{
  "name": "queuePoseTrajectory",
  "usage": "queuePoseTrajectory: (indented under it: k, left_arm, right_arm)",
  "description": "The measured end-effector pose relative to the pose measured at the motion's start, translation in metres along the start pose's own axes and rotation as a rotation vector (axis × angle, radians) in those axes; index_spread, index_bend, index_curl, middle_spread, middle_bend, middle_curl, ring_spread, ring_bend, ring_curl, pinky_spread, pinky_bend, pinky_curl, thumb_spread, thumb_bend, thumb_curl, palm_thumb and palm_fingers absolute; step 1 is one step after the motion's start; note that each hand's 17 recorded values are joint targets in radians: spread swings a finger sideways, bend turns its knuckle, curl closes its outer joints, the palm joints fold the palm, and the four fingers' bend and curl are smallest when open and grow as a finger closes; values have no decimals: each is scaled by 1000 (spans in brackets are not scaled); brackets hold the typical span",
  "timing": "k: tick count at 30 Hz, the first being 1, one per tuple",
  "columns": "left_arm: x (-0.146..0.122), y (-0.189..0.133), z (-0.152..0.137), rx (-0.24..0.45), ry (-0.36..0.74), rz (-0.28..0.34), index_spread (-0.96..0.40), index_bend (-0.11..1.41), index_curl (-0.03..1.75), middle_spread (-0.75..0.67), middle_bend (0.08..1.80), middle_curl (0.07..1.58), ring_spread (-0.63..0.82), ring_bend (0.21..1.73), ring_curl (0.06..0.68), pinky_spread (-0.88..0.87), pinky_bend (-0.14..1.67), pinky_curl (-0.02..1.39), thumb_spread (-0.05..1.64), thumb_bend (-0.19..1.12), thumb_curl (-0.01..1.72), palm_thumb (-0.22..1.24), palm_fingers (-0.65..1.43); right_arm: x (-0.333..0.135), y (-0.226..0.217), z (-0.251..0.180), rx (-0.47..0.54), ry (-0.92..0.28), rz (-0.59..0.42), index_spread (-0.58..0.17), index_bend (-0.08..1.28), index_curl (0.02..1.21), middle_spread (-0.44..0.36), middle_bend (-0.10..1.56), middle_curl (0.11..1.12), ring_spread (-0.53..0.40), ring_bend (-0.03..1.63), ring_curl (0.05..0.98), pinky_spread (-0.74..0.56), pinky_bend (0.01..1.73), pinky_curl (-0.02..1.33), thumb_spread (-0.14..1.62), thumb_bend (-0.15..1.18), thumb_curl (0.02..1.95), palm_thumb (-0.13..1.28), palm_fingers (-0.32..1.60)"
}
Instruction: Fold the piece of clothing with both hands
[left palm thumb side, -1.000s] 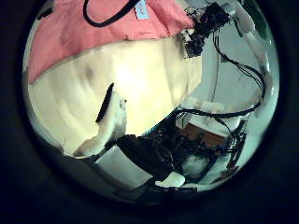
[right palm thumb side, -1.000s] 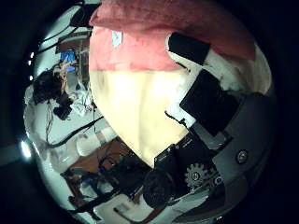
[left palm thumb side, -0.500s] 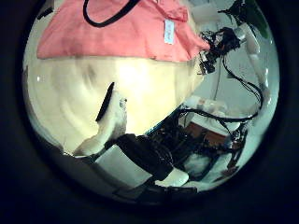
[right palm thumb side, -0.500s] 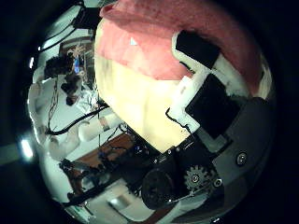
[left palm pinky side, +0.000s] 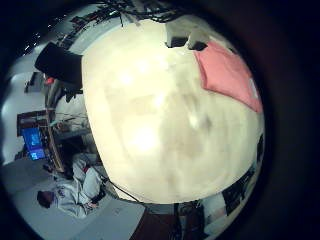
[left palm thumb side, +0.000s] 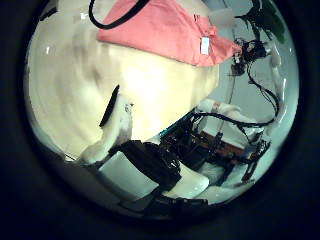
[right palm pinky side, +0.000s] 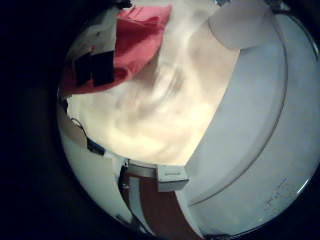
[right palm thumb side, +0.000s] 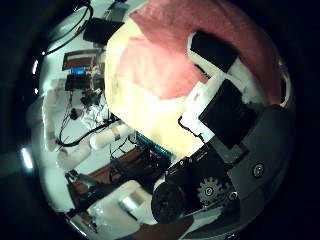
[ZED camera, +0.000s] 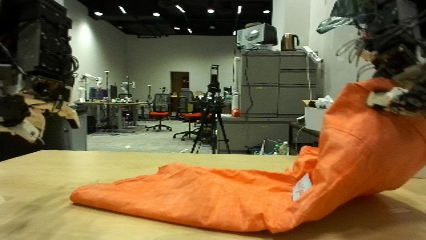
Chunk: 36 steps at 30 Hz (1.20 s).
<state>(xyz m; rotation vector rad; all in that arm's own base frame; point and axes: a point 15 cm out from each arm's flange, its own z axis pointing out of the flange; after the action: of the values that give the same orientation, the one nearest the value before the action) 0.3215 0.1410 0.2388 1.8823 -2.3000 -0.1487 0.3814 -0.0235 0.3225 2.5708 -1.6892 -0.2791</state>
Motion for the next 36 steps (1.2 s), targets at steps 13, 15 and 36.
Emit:
queuePoseTrajectory:
  k: [13,15,36]
  left_arm:
    - [-36,67,25,9,52,-93,12,154,301,75,201,354,307,468,215,289,320,309,1247,-12,323,594,143]
    - [-38,81,30,11,59,-113,12,154,299,74,200,355,306,471,215,288,319,309,1245,-12,326,599,144]
    - [-20,142,53,43,46,-152,3,158,296,60,208,362,287,477,214,270,308,310,1242,-12,342,634,161]
  right_arm:
    - [-196,-148,-36,41,94,-317,-273,1037,916,-115,1361,771,-249,1310,804,-216,1228,912,1246,71,770,1095,1078]
    - [-231,-164,-20,46,106,-365,-273,1036,916,-115,1363,769,-249,1307,808,-216,1225,921,1245,63,775,1092,1080]
    - [-357,-317,74,411,182,-610,-299,912,819,-136,1130,679,-242,1156,674,-424,1008,764,1376,-4,613,919,1123]
